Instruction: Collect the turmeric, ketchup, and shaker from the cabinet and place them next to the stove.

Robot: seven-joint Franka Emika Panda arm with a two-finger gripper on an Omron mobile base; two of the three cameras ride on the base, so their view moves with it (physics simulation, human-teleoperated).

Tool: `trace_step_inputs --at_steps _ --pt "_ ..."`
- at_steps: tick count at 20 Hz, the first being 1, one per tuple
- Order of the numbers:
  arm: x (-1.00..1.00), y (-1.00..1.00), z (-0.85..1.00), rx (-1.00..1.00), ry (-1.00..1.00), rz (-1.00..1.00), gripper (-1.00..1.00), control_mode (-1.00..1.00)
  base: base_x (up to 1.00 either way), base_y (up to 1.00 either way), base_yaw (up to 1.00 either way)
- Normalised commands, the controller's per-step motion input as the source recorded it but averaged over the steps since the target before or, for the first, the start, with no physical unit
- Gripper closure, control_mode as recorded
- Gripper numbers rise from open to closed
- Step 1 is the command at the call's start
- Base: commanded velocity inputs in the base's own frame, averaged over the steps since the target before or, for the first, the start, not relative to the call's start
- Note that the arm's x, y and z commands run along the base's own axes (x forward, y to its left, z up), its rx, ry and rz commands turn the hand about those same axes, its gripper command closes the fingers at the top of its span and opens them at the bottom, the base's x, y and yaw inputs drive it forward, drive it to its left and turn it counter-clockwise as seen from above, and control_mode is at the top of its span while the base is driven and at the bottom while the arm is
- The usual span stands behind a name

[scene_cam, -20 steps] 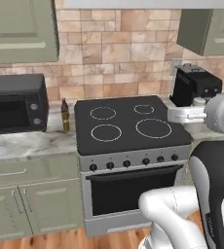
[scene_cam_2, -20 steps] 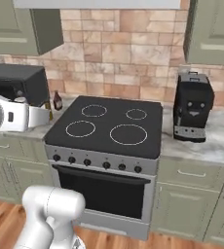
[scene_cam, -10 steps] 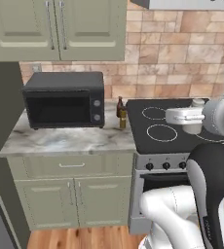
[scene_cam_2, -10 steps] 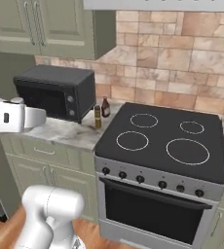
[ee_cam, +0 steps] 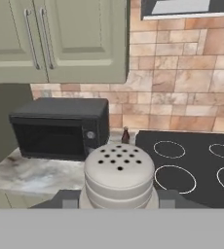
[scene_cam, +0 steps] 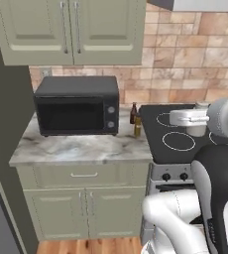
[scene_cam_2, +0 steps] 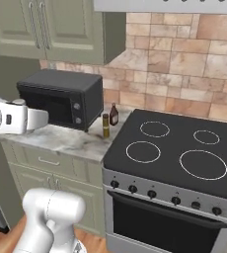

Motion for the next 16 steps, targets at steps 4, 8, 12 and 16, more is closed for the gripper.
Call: trace_step_inputs --at_steps 4,8,12,16 --pt "0.0 0.0 0.0 0.0 0.0 0.0 1.0 1.0 0.27 0.54 -0.19" --pt "0.0 0.0 0.0 0.0 0.0 0.0 1.0 1.0 0.16 0.65 -0.21" --pt "0.0 0.0 0.0 0.0 0.0 0.0 1.0 1.0 0.35 0.38 -0.11" --pt "0.28 -0.18 0.0 0.01 0.0 0.02 1.0 -1.0 0.11 0.0 0.0"
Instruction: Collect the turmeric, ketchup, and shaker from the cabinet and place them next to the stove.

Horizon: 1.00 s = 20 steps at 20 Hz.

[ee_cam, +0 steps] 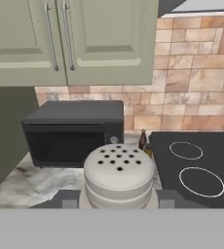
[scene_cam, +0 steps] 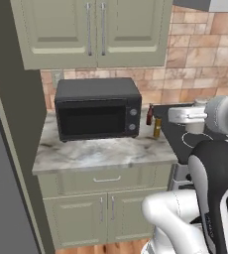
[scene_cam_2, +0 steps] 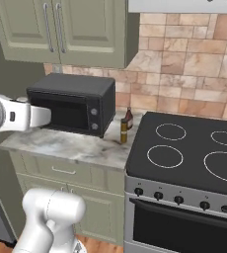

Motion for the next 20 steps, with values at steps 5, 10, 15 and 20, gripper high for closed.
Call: trace_step_inputs --at_steps 5,10,15,20 --pt "0.27 -0.38 -0.28 0.0 0.0 0.14 1.0 -1.0 0.0 0.0 0.0" --pt "0.04 -0.39 -0.57 0.0 0.0 0.2 1.0 -1.0 0.0 0.0 0.0" --pt "0.27 -0.31 -0.52 0.0 0.0 0.2 1.0 -1.0 0.0 0.0 0.0" --pt "0.53 -0.18 -0.51 0.0 0.0 0.2 1.0 -1.0 0.0 0.0 0.0"
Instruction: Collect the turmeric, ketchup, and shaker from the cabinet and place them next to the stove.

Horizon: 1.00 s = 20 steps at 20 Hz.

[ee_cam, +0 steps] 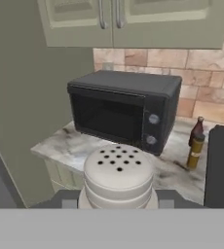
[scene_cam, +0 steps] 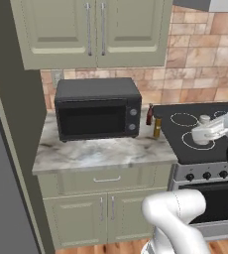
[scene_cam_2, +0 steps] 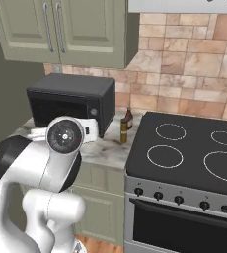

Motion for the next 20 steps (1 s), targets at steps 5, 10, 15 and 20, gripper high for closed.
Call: trace_step_inputs --at_steps 5,10,15,20 --pt "0.46 -0.08 -0.56 0.0 -0.01 0.19 1.0 -1.0 0.0 0.0 0.0" --pt "0.31 0.0 -0.48 0.0 -0.01 0.06 1.0 -1.0 0.0 0.0 0.0" --pt "0.56 -0.07 -0.45 0.0 0.0 0.07 1.0 -1.0 0.0 0.0 0.0" --pt "0.54 -0.16 -0.33 0.0 -0.01 0.08 1.0 -1.0 0.0 0.0 0.0"
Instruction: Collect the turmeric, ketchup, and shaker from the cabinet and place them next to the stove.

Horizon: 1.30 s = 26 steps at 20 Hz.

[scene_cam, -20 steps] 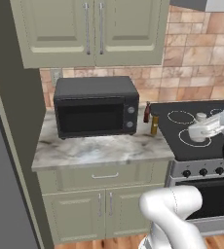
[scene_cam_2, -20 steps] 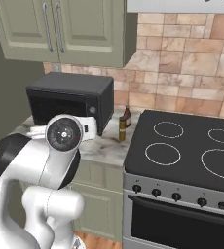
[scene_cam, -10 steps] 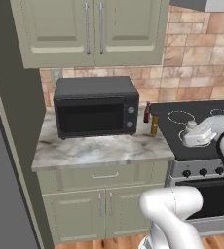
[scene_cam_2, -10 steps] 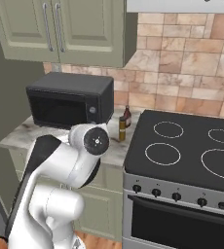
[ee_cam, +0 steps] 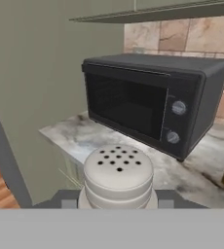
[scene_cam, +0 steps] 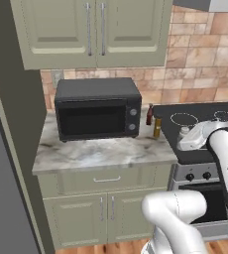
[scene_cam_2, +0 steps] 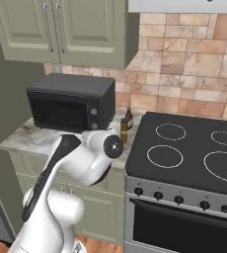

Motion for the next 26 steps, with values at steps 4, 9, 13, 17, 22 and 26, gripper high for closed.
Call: trace_step_inputs --at_steps 4,9,13,17,22,26 --pt "0.46 -0.23 -0.34 0.0 -0.04 0.08 1.0 -1.0 0.0 0.0 0.0" --pt "0.4 -0.26 -0.31 0.0 -0.05 0.08 1.0 -1.0 0.0 0.0 0.0" --pt "0.37 -0.23 -0.31 0.0 -0.02 0.07 1.0 -1.0 0.0 0.0 0.0" --pt "0.37 -0.2 -0.3 0.0 0.0 0.06 1.0 -1.0 0.0 0.0 0.0" --pt "0.38 -0.19 -0.29 0.0 0.0 0.07 1.0 -1.0 0.0 0.0 0.0" --pt "0.4 -0.16 -0.31 0.0 0.0 0.07 1.0 -1.0 0.0 0.0 0.0"
